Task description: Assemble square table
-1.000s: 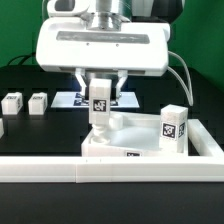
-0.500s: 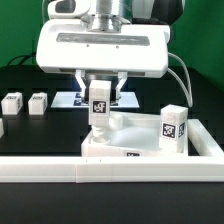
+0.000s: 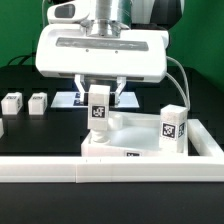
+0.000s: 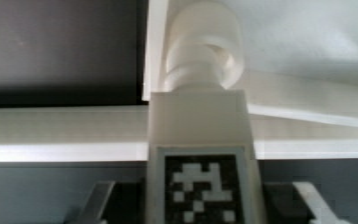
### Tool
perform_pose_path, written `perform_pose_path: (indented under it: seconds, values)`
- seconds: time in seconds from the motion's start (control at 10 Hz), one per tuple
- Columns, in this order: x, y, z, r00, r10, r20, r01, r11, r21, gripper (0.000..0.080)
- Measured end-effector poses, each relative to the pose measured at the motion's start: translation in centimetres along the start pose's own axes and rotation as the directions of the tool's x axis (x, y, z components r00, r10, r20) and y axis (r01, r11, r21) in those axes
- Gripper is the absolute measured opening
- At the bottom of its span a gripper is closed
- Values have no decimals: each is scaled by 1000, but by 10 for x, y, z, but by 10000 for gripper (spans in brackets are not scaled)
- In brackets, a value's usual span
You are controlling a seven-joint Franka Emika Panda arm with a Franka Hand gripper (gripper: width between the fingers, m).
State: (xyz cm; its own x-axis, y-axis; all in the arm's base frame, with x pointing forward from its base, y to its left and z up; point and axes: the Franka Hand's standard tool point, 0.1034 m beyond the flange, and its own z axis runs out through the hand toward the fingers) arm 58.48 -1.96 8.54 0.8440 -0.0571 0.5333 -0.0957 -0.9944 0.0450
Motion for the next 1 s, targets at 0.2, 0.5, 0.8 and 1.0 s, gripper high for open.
perform_pose_path:
  seconds: [0.2, 0.5, 0.8, 1.0]
  values:
    - [-1, -2, 2, 1000, -4, -4, 4, 1000, 1, 290]
    - [-11, -8, 8, 1000, -14, 11, 14, 1000, 4, 290]
    - [-12, -9, 8, 1000, -17, -1, 17, 1000, 1, 290]
    - [-11, -9, 9, 1000, -15, 12, 15, 1000, 4, 290]
